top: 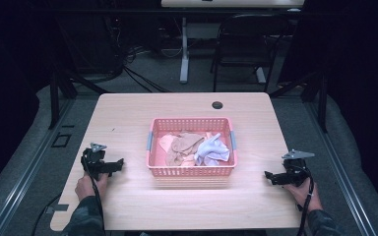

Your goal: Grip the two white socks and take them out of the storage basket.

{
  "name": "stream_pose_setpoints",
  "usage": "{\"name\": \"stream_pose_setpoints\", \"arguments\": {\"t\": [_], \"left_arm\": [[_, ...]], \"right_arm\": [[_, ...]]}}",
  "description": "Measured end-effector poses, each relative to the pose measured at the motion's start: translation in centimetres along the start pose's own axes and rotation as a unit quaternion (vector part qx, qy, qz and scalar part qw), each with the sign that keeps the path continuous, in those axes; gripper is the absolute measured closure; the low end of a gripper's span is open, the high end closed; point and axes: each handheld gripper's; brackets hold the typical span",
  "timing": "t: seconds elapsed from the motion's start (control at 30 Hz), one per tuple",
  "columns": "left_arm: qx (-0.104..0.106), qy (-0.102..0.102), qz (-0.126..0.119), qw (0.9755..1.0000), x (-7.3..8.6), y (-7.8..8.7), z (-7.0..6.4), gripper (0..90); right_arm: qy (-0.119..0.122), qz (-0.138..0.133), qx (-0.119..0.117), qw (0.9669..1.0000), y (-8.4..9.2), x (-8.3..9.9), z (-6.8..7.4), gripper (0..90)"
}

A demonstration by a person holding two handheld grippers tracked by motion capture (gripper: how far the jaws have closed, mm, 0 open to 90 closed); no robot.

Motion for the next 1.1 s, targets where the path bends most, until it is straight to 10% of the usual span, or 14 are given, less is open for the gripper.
{"name": "stream_pose_setpoints", "arguments": {"t": [0.5, 1.1], "left_arm": [[0.000, -0.001, 0.001, 1.0000, 0.0, 0.0, 0.0, 0.0], [0.000, 0.000, 0.001, 1.0000, 0.0, 0.0, 0.0, 0.0]], "right_arm": [[0.028, 0.055, 0.044, 0.9972, 0.0, -1.7, 1.0, 0.0], [-0.004, 0.091, -0.024, 0.9955, 1.8, -5.6, 1.9, 0.0]]}}
Point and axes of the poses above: each handheld gripper's, and its own axes: y roughly backward along the jaws, x roughly out of its underside, z roughly to its left, and after that the axes turned 1 degree about -y, right-handed
